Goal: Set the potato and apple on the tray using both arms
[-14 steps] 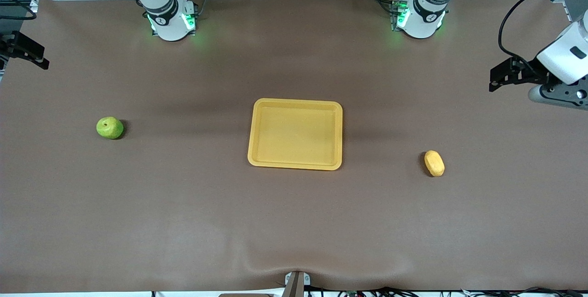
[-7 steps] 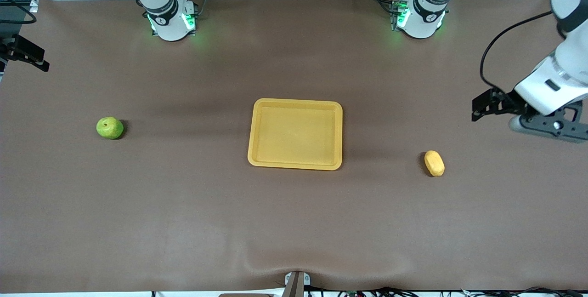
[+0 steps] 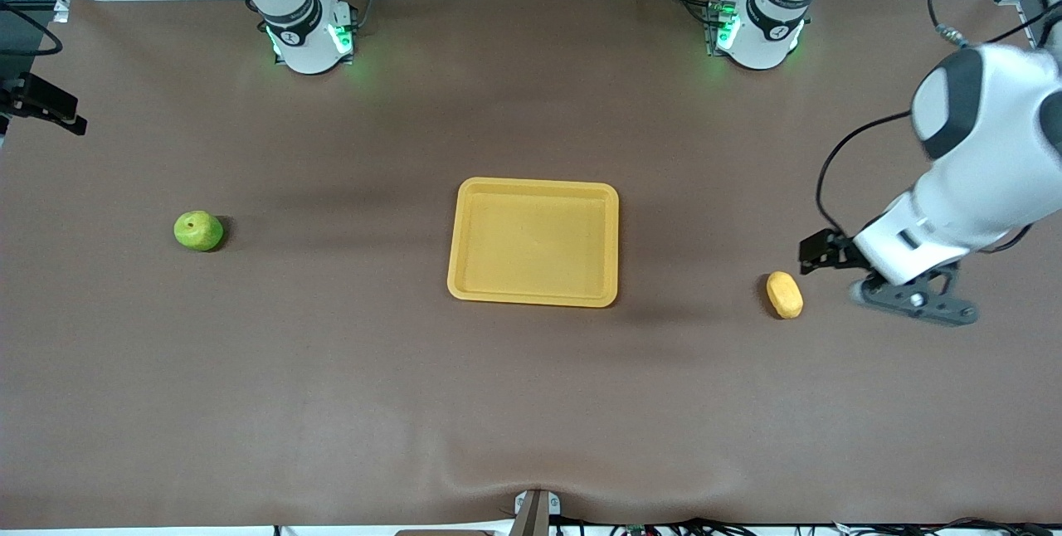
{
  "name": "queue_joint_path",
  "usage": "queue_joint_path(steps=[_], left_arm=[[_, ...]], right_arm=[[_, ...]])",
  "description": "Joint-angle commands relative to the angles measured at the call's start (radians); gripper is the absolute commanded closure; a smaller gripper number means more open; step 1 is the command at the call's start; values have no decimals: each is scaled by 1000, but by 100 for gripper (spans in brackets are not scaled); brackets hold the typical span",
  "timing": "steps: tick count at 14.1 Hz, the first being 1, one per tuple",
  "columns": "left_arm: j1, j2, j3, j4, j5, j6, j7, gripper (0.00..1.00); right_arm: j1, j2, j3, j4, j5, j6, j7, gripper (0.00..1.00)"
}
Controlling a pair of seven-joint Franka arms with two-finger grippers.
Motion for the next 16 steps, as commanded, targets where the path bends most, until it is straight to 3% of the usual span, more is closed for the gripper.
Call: queue_joint_path(steps=[1, 4, 8, 13, 16], left_arm=[[26, 2, 6, -89, -14, 15, -17, 0], [29, 22, 10, -224, -6, 168, -71, 0], [31, 52, 18, -371, 38, 354, -293, 0], [58, 173, 16, -378, 228, 488, -572, 0], [58, 216, 18, -384, 265, 538, -629, 0]], right_arm=[[-18, 16, -3, -1, 10, -6, -9, 0], [-30, 19, -3, -21, 10, 5, -11, 0], [-50, 24, -3, -52, 9, 48, -11, 0], [-58, 33, -3, -103, 10, 95, -11, 0], [-60, 73, -3, -109, 10, 107, -12, 0]])
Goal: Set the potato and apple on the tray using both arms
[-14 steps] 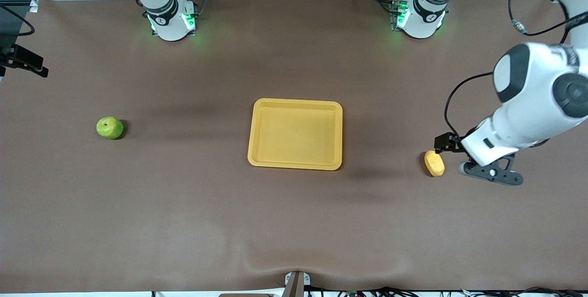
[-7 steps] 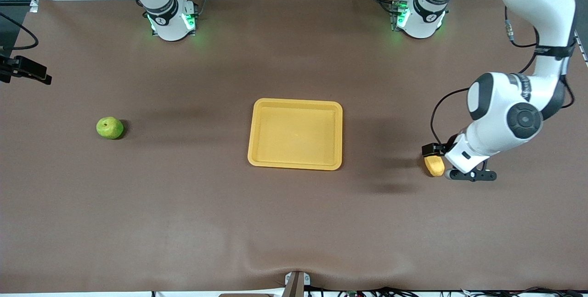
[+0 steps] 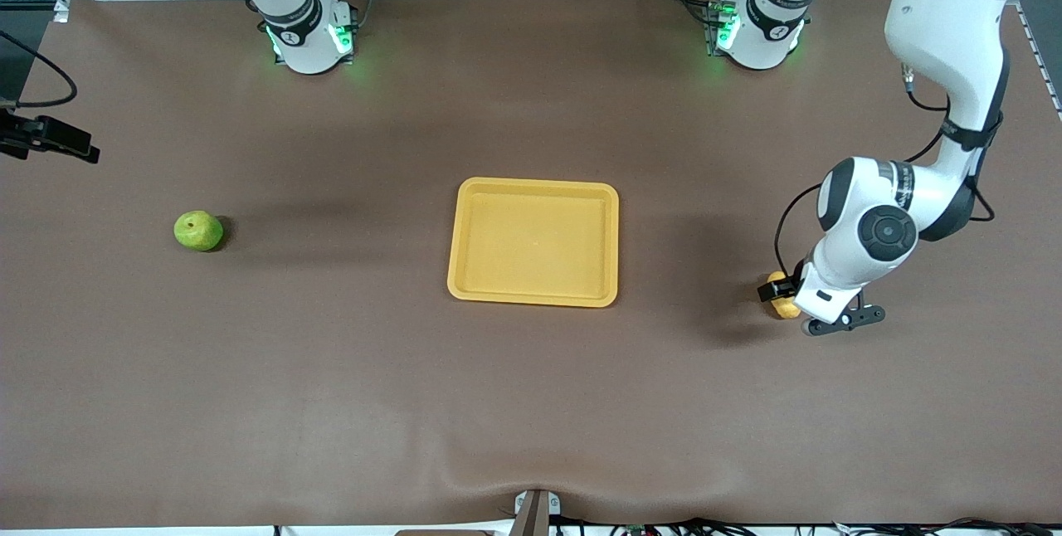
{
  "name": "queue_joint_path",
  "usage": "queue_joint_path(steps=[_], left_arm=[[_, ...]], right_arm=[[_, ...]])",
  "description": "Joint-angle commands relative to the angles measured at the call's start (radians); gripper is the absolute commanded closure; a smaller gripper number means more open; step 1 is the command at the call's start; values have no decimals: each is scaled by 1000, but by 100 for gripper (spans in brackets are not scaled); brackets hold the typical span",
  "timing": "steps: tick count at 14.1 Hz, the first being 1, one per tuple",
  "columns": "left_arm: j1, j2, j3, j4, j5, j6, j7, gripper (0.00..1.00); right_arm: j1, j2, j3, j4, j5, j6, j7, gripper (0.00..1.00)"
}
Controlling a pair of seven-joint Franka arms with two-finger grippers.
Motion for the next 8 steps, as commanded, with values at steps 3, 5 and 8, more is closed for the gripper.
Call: queue_joint_path(steps=[3, 5, 8], left_arm=[[3, 47, -2, -3, 34, 71, -62, 0], [3, 61, -2, -3, 34, 80, -62, 0], [1, 63, -2, -3, 35, 80, -62, 8]], right_arm=[[-18, 74, 8, -24, 10, 32, -17, 0], [-24, 98, 8, -65, 10, 70, -17, 0], [-42, 138, 10, -104, 10, 119, -23, 0]])
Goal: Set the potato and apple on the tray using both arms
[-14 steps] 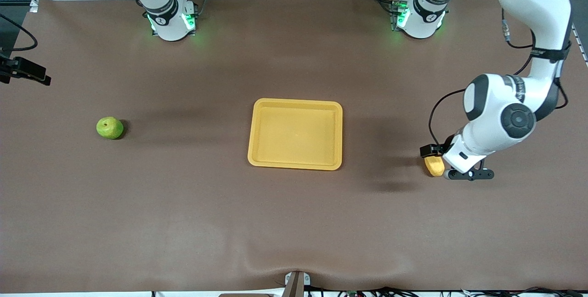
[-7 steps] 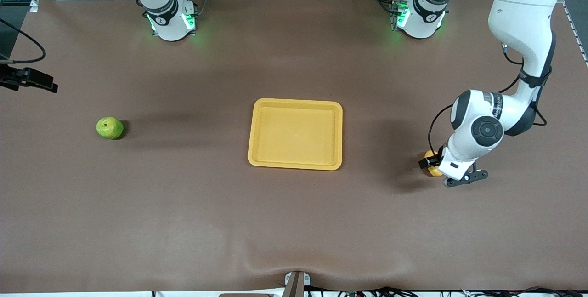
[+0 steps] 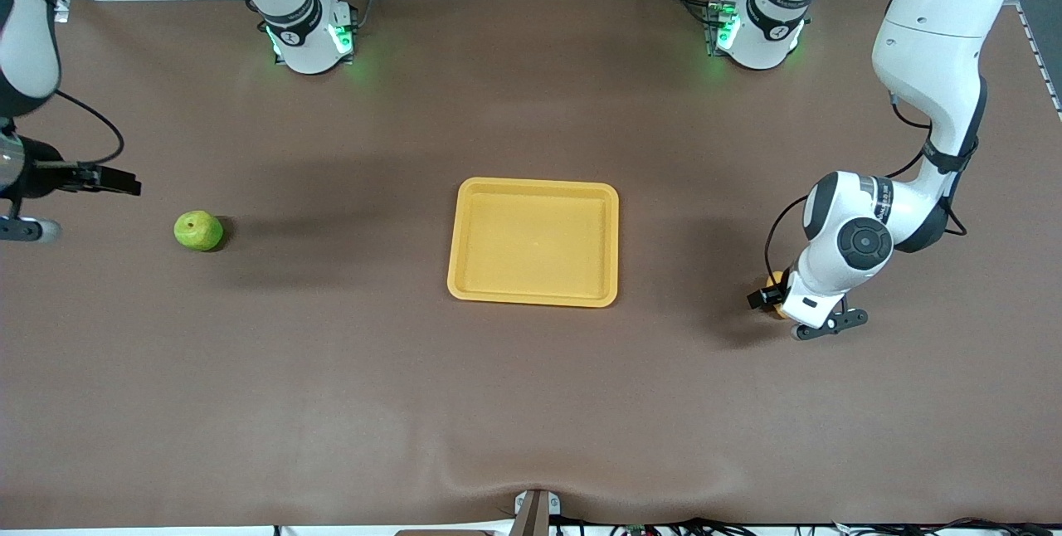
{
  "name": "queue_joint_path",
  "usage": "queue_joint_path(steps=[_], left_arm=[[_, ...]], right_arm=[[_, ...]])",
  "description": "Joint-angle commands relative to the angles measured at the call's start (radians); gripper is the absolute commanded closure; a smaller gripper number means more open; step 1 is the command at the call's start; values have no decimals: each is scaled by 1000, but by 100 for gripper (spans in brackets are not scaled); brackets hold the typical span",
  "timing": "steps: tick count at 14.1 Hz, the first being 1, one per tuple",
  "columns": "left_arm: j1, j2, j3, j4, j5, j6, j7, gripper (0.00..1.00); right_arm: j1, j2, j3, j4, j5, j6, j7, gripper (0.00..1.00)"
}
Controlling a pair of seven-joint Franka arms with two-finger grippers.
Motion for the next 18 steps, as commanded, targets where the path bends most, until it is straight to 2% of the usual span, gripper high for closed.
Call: queue_joint_path(steps=[1, 2, 5, 11, 15, 18], left_arm=[[-1, -8, -2, -3, 32, 14, -27, 48], [-1, -11, -2, -3, 39, 9, -25, 60], [-1, -45, -3, 0, 61, -3, -23, 60], [-23, -94, -17, 46, 61, -110, -30, 60], [-120, -114, -17, 118, 61, -228, -31, 60], [-244, -114, -19, 146, 49, -267, -61, 60]], right_arm=[[-39, 22, 9, -50, 10, 58, -20, 0], [-50, 22, 9, -83, 10, 91, -19, 0], [-65, 36, 11, -165, 12, 175, -19, 0], [-94, 53, 11, -317, 13, 411, -16, 0], [-119, 90, 11, -376, 12, 549, -19, 0], [-137, 133, 11, -389, 13, 609, -19, 0]])
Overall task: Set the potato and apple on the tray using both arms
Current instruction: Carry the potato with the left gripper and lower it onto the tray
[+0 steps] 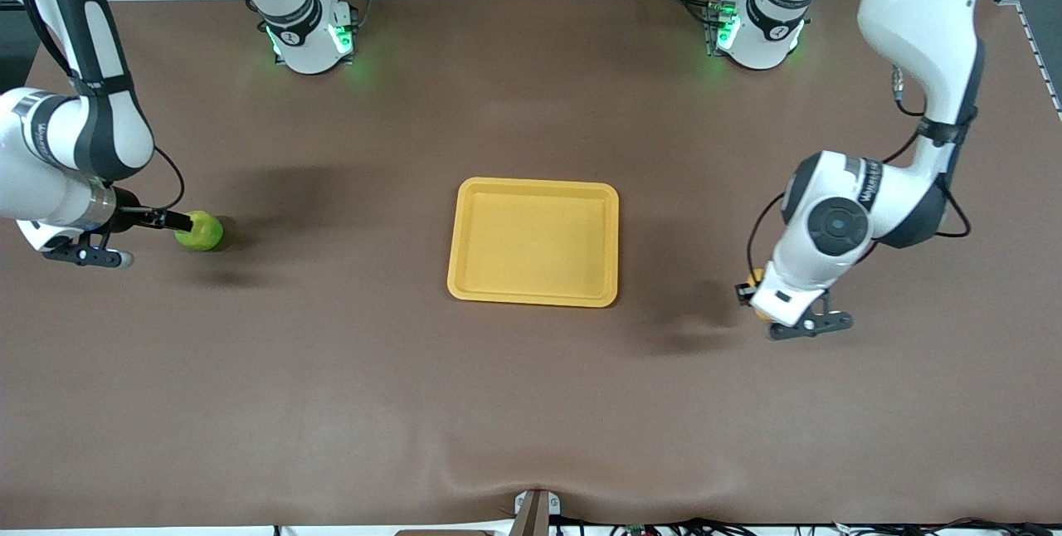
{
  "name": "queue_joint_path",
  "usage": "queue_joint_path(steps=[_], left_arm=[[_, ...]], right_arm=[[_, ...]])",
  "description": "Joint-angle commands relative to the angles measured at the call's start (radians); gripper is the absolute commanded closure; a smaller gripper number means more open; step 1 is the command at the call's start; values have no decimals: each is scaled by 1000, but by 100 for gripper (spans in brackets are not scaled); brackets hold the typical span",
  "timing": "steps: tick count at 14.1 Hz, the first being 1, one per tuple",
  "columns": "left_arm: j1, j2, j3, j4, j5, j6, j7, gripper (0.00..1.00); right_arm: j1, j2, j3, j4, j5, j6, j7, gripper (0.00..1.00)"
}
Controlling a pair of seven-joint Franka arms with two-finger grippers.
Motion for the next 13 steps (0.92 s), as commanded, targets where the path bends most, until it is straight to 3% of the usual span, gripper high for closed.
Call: queue_joint_path(steps=[1, 9, 13], left_arm=[[-116, -7, 6, 31, 17, -51, -106, 60], [-424, 95, 7, 122, 19, -54, -393, 60], [-503, 147, 20, 123, 23, -59, -453, 56]], right_arm=[[-32, 26, 12, -23, 13, 60, -15, 0], [-46, 60, 15, -68, 34, 148, -15, 0], [-46, 78, 17, -100, 34, 203, -15, 0]])
